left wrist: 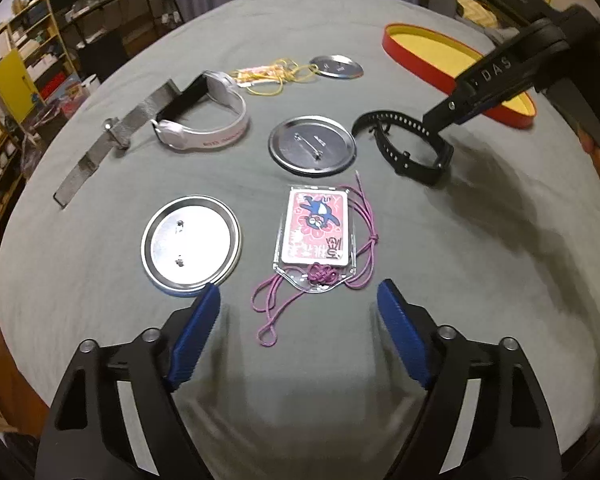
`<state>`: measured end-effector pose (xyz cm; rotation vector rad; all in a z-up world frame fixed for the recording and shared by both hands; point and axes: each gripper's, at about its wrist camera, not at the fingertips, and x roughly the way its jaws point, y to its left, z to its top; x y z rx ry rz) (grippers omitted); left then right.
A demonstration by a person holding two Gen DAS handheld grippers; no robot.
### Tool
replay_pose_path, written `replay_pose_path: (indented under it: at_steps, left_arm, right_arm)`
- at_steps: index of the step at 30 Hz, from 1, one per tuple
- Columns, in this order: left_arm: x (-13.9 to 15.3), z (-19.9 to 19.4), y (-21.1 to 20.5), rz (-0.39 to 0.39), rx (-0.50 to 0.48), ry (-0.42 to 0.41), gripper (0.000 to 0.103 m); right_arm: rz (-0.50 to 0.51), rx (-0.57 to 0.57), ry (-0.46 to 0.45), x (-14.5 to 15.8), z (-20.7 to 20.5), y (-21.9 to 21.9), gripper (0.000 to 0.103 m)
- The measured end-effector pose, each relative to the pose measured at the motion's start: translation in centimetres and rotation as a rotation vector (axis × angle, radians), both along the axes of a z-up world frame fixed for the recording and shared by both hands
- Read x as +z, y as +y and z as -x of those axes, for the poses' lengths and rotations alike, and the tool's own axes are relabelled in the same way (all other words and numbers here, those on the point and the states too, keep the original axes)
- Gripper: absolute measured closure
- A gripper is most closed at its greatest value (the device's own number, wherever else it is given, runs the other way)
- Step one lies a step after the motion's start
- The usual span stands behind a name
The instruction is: Organize jewelry
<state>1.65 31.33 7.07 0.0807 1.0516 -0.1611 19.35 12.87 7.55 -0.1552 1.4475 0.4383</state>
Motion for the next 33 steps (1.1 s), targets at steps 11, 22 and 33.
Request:
replay_pose_path:
  at_steps: [11,22,33]
  left_arm:
    - [1.8,1.0,2.4,0.102,0.276,-0.148,0.007]
    - [-2.1,2.1,-0.6,0.138,0.542,-0.156,0.006]
    - [-4.4,0.8,-4.2,-0.006,0.550,-0.138,0.005]
  right_arm:
    - [-0.077,0.056,-0.178,3.4,3.0,0.5,0.020]
    - [-0.056,0.119,-0.396,1.1,6.5,-0.5,0.020]
    - [-0.069,0.070,-0.498,-4.6,9.4,-3.5,0.012]
